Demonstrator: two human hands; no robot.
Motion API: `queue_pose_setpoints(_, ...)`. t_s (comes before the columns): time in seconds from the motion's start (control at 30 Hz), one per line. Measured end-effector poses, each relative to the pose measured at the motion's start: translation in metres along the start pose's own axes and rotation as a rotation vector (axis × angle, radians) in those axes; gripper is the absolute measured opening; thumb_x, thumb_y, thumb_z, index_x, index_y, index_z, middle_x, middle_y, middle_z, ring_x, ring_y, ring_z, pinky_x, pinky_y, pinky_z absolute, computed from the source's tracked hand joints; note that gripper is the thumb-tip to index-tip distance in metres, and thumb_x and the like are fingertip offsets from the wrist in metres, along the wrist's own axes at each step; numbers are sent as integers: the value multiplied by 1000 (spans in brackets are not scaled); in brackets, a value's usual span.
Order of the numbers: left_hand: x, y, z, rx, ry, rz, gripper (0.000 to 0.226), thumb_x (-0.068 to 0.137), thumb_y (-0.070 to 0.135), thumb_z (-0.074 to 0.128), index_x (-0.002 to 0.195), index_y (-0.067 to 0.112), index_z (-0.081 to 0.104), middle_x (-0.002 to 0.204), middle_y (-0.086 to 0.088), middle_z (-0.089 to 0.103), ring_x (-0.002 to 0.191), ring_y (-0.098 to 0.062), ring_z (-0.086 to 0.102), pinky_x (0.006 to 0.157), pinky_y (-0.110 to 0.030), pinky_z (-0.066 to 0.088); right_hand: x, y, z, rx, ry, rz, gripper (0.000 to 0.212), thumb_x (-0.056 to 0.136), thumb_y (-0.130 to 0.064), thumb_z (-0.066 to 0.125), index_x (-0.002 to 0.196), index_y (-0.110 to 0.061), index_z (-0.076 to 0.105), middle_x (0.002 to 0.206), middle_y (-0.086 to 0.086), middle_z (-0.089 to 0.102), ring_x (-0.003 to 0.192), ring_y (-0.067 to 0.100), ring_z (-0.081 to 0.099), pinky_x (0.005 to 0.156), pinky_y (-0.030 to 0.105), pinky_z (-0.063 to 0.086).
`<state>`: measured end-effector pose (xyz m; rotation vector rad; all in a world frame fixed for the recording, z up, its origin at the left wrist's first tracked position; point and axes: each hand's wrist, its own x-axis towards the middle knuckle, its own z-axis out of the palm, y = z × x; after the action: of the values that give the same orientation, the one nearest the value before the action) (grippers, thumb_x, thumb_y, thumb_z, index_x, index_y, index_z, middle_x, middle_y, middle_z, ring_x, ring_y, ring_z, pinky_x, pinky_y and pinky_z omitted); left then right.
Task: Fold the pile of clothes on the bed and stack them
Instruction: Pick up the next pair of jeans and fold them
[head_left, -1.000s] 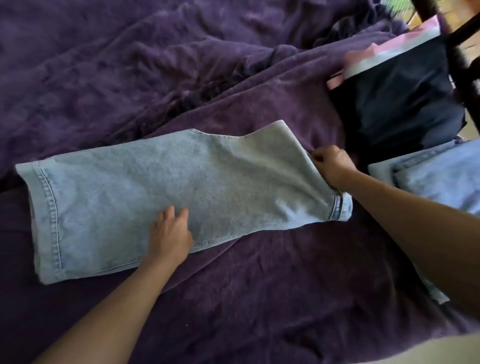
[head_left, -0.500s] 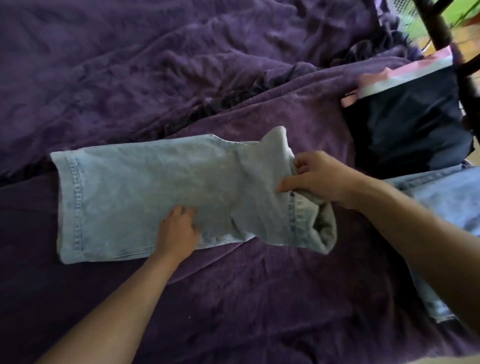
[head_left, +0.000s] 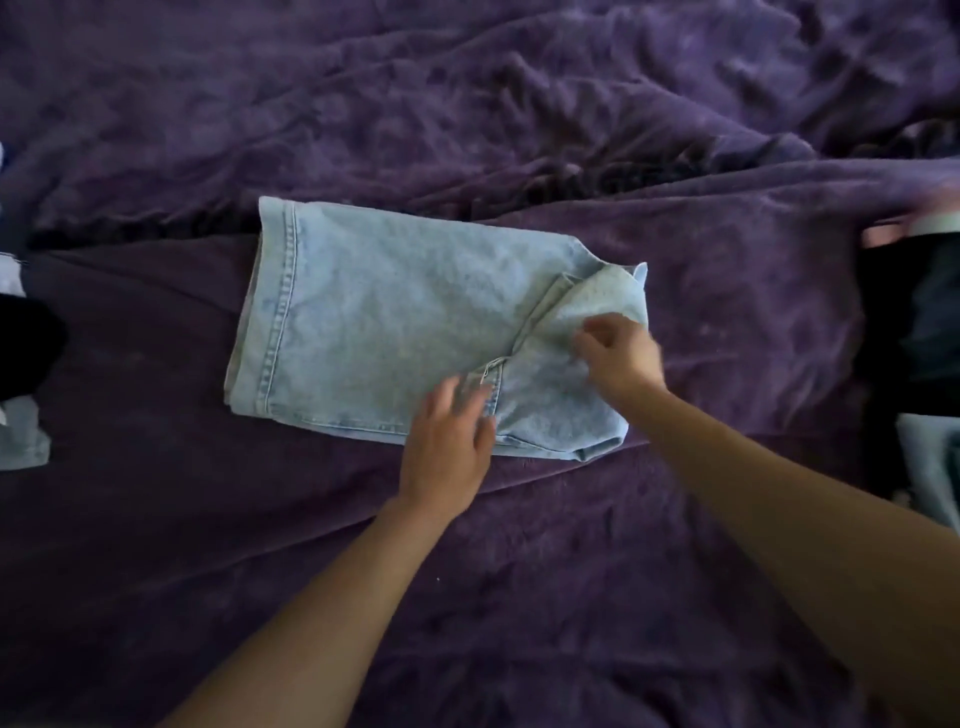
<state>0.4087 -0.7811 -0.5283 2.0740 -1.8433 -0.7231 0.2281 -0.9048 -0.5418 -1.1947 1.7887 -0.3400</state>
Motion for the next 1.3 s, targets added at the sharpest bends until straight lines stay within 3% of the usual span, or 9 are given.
queue_pose_setpoints(0.1, 2, -14, 30, 192, -152, 23, 44, 99, 22, 45, 143, 19, 39, 154, -7, 24, 127, -27, 40, 98, -38, 45, -11, 31, -29, -160, 290, -59, 41, 76, -38, 68, 114, -30, 56, 110, -5, 62, 98, 17, 61, 81, 35, 49)
queue_pose_setpoints(0.27, 21, -49, 41, 329, -165, 55, 42, 99, 27, 45, 140, 19, 45, 155, -1, 28, 135, -24, 32, 102, -42, 36, -16, 35, -20, 304, -106, 297, 39, 77, -35, 79, 106, -14, 65, 106, 6, 70, 89, 21, 70, 67, 37, 59)
queue_pose_setpoints(0.4, 18, -61, 28, 254, -187, 71, 45, 96, 24, 45, 141, 18, 44, 152, 1, 35, 132, -22, 35, 104, -41, 34, -33, -4, -16, 513, -219, 236, 28, 80, -21, 77, 101, -5, 68, 100, 13, 74, 84, 26, 73, 66, 37, 59)
queue_pose_setpoints(0.6, 6, -84, -26, -129, -117, -71, 26, 84, 5, 59, 110, 6, 65, 109, -15, 65, 96, -39, 60, 76, -42, 48, -70, -125, 49, 264, -337, -44, 12, 84, -15, 70, 85, -3, 66, 76, 13, 74, 64, 28, 72, 52, 36, 59)
queue_pose_setpoints(0.8, -37, -171, -83, -254, 131, -334, 21, 83, 1, 59, 98, 13, 69, 97, -6, 68, 87, -26, 66, 76, -37, 53, -66, -210, 182, -202, -433, -151, 27, 87, -25, 56, 82, 0, 66, 55, 9, 69, 52, 24, 69, 59, 32, 60)
queue_pose_setpoints(0.93, -57, -224, -107, -290, 250, -478, 23, 84, -3, 58, 100, 9, 69, 97, -8, 67, 84, -27, 65, 74, -38, 52, -56, -226, 261, -393, -412, -161, 26, 91, -25, 53, 100, -3, 64, 79, 10, 73, 71, 24, 71, 74, 38, 60)
queue_pose_setpoints(1.03, -48, -238, -120, -298, 314, -506, 21, 88, 3, 57, 105, 8, 67, 103, -10, 63, 91, -28, 63, 78, -39, 51, -52, -224, 282, -145, -510, -97, 21, 91, -14, 56, 110, -10, 65, 94, 8, 68, 73, 20, 64, 77, 39, 59)
queue_pose_setpoints(1.2, -2, -225, -129, -122, 382, -255, 27, 88, 12, 59, 114, 10, 64, 121, -15, 55, 112, -33, 52, 93, -44, 44, -44, -178, 225, -347, 135, -694, 28, 91, -20, 53, 118, -19, 62, 118, -1, 63, 105, 18, 55, 82, 33, 48)
queue_pose_setpoints(1.3, 36, -201, -116, 82, 283, 18, 31, 90, 24, 56, 119, 17, 62, 138, -15, 47, 127, -35, 44, 97, -47, 40, -20, -156, 194, -596, 270, -705, 49, 92, -28, 53, 140, -22, 45, 151, 7, 36, 138, 29, 31, 99, 46, 36)
